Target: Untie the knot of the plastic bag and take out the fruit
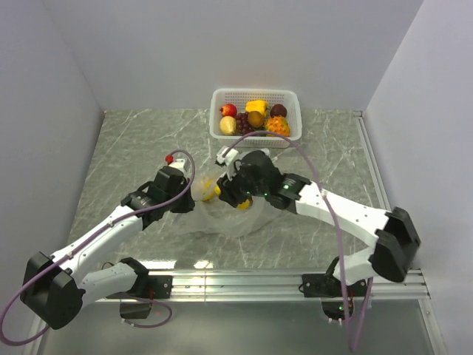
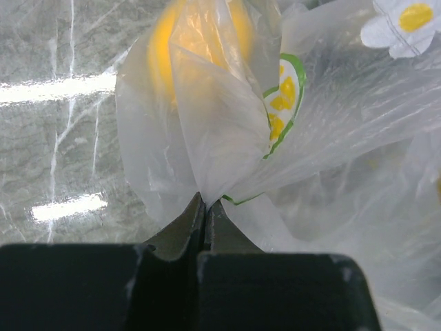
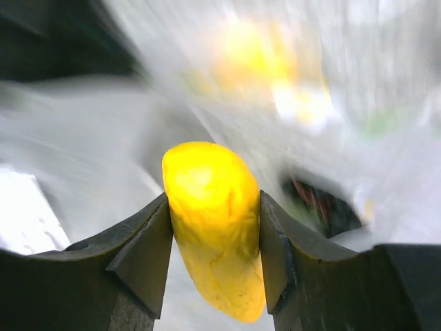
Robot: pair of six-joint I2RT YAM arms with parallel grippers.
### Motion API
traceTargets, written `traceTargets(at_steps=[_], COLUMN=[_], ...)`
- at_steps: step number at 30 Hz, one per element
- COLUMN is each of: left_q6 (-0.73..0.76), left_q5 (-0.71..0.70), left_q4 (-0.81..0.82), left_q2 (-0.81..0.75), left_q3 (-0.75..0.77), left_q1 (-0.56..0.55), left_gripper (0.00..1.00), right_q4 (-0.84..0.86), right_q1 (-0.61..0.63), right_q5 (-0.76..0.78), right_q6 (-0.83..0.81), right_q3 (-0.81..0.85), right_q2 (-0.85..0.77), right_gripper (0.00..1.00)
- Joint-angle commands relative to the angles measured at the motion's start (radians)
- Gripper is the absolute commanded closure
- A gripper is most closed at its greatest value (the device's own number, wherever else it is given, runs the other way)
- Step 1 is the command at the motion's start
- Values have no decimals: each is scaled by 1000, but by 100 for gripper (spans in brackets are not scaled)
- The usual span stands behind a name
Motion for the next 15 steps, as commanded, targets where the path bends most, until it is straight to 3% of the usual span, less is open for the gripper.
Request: traceTargets(at_steps=[1, 6, 11, 15], left_q6=[-2, -2, -3, -3], left_q5=[6, 6, 13, 16], left_q4=[16, 16, 15, 15], left_q2=[-4, -3, 2, -1], left_q3=[5, 3, 0, -1], left_q1=[5, 3, 3, 5], left_gripper=[99, 99, 99, 99], right_q4=[305, 509, 574, 635], right_q1=[-1, -6, -42, -151], right_q5=[-171, -210, -146, -101], right_q6=[73, 185, 218, 263], right_q3=[-81, -126, -19, 75], right_q2=[-86, -132, -149, -134], right_gripper=[100, 100, 100, 100])
